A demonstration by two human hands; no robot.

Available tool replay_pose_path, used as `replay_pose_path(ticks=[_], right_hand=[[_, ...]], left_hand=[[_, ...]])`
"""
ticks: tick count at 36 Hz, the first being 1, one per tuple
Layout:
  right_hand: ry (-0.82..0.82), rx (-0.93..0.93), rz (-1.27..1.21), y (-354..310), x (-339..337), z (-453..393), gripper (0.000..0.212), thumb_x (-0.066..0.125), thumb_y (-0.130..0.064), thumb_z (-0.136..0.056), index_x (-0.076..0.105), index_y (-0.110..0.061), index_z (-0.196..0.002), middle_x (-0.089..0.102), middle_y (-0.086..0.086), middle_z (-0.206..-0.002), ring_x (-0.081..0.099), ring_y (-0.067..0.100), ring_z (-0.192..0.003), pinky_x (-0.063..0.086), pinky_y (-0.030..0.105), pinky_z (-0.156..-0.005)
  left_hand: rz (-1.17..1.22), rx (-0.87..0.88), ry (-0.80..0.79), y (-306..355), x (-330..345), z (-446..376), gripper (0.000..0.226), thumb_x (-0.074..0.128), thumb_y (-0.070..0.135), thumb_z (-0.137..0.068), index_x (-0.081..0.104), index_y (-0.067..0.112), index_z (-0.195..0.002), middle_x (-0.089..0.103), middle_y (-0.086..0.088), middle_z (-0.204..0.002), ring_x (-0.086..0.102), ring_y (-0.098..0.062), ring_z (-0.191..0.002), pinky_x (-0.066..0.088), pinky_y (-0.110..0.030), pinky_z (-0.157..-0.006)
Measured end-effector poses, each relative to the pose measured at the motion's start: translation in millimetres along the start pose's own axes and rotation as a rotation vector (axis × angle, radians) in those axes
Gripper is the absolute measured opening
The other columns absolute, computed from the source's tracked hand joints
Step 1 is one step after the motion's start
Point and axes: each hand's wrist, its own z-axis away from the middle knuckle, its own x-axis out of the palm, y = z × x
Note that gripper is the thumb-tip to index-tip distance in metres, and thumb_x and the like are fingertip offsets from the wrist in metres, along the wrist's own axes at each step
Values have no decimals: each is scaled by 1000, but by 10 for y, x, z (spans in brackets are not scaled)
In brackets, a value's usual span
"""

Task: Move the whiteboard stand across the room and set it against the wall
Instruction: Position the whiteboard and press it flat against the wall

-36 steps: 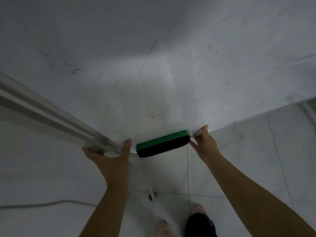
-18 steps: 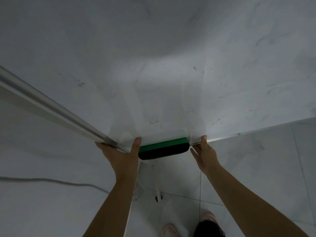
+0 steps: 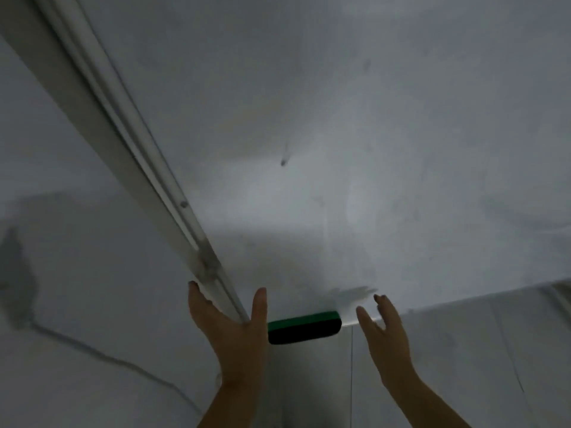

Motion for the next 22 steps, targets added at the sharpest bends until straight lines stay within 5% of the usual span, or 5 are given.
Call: replay_pose_path(ticks=[3, 8, 12, 15, 22], right_hand=[[98, -335, 83, -633, -160, 146, 54, 61, -18, -82, 40, -10, -131, 26, -5, -144, 29, 18, -134, 30, 45, -112], [225, -798, 119, -1951, -427, 358, 80, 36, -82, -66, 42, -24, -122, 28, -2, -141, 24, 7, -130, 30, 35, -99], [276, -1129, 202, -2963, -580, 434, 58, 49, -49, -76, 44, -12, -120, 36, 11, -139, 23, 18, -131, 26, 41, -103], [360, -1287, 316, -3698, -650, 538, 61, 50, -43, -76, 49, 1, -119, 40, 28, -137, 21, 27, -131, 23, 46, -105], [518, -1389, 590, -5031, -704, 747, 90, 63, -55, -68, 34, -4, -135, 21, 25, -149, 12, 43, -139, 14, 65, -108]], left_hand=[[58, 248, 28, 555, -150, -167, 96, 62, 57, -61, 13, 25, -137, 16, 4, -137, 19, -8, -131, 19, -37, -112], [92, 659, 143, 1635, -395, -578, 70, 50, 61, -73, 14, 32, -126, 25, -23, -138, 23, -28, -130, 22, -39, -112], [112, 823, 249, 2460, -658, -882, 75, 59, 51, -70, 18, 28, -128, 21, -12, -136, 18, -23, -131, 11, -14, -112], [96, 808, 236, 2986, -825, -1026, 89, 61, 46, -65, 17, 14, -136, 25, -21, -144, 19, -25, -135, 17, -29, -112], [-130, 796, 69, 3663, -925, -1288, 89, 64, 43, -75, 16, 5, -139, 37, -20, -143, 36, -34, -131, 29, -42, -108]])
